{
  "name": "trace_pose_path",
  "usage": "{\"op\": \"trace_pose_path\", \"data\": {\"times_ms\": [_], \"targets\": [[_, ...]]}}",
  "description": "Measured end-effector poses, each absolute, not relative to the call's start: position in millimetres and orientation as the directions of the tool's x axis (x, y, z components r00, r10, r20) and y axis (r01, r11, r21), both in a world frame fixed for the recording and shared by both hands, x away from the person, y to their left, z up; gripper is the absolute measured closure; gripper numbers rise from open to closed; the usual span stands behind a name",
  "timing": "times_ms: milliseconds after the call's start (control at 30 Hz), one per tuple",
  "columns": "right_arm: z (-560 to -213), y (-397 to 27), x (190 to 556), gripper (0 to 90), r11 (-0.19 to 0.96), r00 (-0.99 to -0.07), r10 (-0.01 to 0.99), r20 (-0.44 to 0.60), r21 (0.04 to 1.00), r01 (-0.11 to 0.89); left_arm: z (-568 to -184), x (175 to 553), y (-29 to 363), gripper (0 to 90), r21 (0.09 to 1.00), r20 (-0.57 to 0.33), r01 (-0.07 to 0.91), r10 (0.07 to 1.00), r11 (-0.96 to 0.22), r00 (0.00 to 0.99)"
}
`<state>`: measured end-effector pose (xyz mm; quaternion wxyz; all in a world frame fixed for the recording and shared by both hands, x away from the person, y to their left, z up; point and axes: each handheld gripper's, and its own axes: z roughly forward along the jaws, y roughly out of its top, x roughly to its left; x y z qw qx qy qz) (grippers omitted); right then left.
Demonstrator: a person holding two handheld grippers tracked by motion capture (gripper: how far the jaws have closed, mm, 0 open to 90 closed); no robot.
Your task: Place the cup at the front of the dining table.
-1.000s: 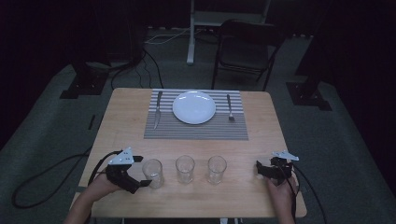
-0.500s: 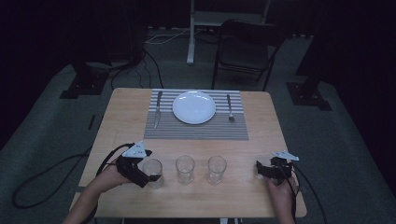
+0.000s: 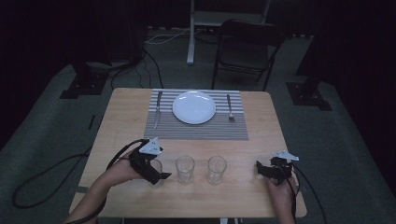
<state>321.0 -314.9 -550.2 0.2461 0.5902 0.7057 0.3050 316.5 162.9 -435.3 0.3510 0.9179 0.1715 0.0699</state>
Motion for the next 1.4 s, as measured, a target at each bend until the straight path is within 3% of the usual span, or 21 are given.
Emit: {"op": "trace_pose_path", "data": {"times_ms": [567, 1033, 1133, 1300, 1367, 1400], "targets": [[-550, -315, 321, 12.5, 0.118, -0.183, 0.983, 0.012, 0.721, 0.682, -434, 323, 118, 5.4, 0.586, 0.016, 0.215, 0.276, -0.781, 0.961], [-550, -315, 321, 12.5, 0.117, -0.182, 0.983, 0.013, 0.721, 0.683, -440, 330, 89, 7.3, 0.504, 0.016, 0.254, 0.302, -0.826, 0.953], [-550, -315, 321, 12.5, 0.118, -0.182, 0.983, 0.012, 0.721, 0.683, -441, 330, 84, 15.3, 0.496, 0.011, 0.270, 0.317, -0.825, 0.948], [-550, -315, 321, 12.5, 0.117, -0.182, 0.983, 0.013, 0.721, 0.683, -446, 334, 80, 19.6, 0.469, 0.014, 0.267, 0.309, -0.842, 0.951], [-550, -315, 321, 12.5, 0.118, -0.183, 0.983, 0.012, 0.721, 0.682, -447, 334, 78, 28.1, 0.474, 0.020, 0.267, 0.314, -0.839, 0.949], [-550, -315, 321, 12.5, 0.118, -0.182, 0.983, 0.012, 0.721, 0.683, -447, 335, 78, 28.2, 0.473, 0.017, 0.272, 0.317, -0.838, 0.948]]}}
